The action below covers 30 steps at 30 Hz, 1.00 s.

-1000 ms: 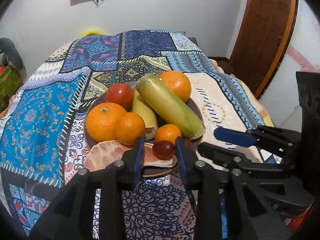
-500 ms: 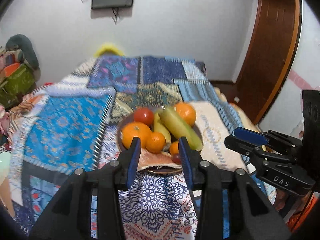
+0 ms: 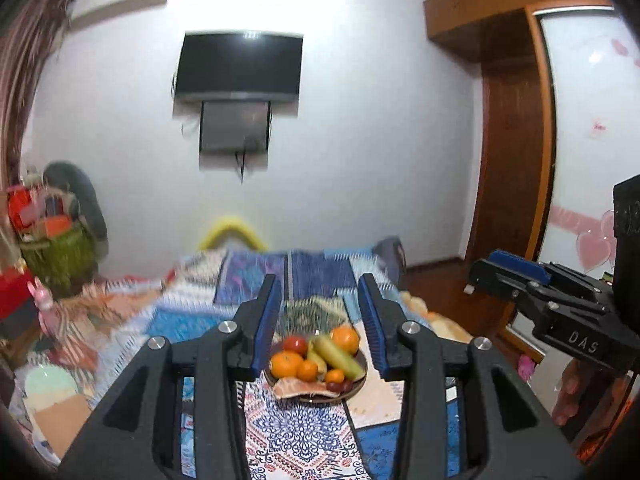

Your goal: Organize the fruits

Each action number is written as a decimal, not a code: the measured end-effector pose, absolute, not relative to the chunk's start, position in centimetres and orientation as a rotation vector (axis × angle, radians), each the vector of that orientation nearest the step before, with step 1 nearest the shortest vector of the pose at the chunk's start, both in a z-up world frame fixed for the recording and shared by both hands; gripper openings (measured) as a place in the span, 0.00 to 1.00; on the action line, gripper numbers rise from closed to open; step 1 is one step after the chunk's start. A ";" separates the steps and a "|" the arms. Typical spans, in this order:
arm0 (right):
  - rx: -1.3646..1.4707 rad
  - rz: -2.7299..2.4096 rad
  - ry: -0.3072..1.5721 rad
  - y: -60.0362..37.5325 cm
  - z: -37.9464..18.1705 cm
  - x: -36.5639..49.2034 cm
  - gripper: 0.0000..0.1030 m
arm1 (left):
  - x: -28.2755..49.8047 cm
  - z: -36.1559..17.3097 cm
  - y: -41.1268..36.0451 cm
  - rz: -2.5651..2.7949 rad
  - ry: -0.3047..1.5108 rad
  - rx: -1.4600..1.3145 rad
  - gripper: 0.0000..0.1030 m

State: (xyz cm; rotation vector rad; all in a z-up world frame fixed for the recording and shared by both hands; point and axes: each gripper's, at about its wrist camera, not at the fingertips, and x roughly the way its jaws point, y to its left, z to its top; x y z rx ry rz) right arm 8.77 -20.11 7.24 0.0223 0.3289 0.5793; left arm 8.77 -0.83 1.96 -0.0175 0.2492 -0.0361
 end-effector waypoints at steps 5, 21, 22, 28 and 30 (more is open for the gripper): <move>0.018 0.553 0.230 -20.6 9.7 5.1 0.45 | 5.0 3.8 -1.6 -0.028 0.161 0.005 0.55; 0.040 0.437 0.149 -20.7 10.3 1.9 0.97 | 1.5 4.4 -1.7 0.015 0.138 -0.017 0.98; 0.038 0.433 0.145 -20.9 10.3 1.6 0.98 | 1.6 4.4 -1.7 0.018 0.138 -0.015 0.99; 0.035 0.416 0.139 -21.2 10.2 1.3 1.00 | 1.4 4.1 -2.0 0.028 0.144 -0.003 1.00; 0.040 0.420 0.146 -21.3 10.0 1.4 1.00 | 1.5 4.1 -2.0 0.026 0.145 -0.001 1.00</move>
